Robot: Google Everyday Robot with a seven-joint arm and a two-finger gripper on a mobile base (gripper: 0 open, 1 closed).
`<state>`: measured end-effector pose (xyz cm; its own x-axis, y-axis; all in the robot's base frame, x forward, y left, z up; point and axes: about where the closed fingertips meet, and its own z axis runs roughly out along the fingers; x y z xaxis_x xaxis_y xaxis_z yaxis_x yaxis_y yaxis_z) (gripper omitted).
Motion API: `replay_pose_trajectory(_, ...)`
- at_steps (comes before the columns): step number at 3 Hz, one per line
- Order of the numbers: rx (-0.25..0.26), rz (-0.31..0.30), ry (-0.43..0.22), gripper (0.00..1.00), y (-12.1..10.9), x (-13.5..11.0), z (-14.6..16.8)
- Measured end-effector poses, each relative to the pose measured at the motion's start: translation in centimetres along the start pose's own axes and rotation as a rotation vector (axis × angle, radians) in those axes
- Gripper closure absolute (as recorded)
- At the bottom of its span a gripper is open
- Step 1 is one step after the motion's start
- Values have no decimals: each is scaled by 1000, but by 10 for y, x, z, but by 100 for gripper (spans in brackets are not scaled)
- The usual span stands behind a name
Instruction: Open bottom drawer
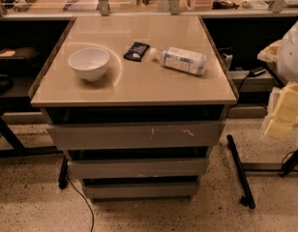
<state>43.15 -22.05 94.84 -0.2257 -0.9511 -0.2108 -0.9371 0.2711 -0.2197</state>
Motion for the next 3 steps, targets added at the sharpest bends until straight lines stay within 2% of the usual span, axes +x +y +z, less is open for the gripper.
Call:
replay_pose_trajectory(1,-38,-21,14,0,21,19,54)
replay_pose_trajectory(2,-122,-54,-10,0,55,38,139)
replay_pose_trajectory(3,-250,-67,5,0,97,64,227)
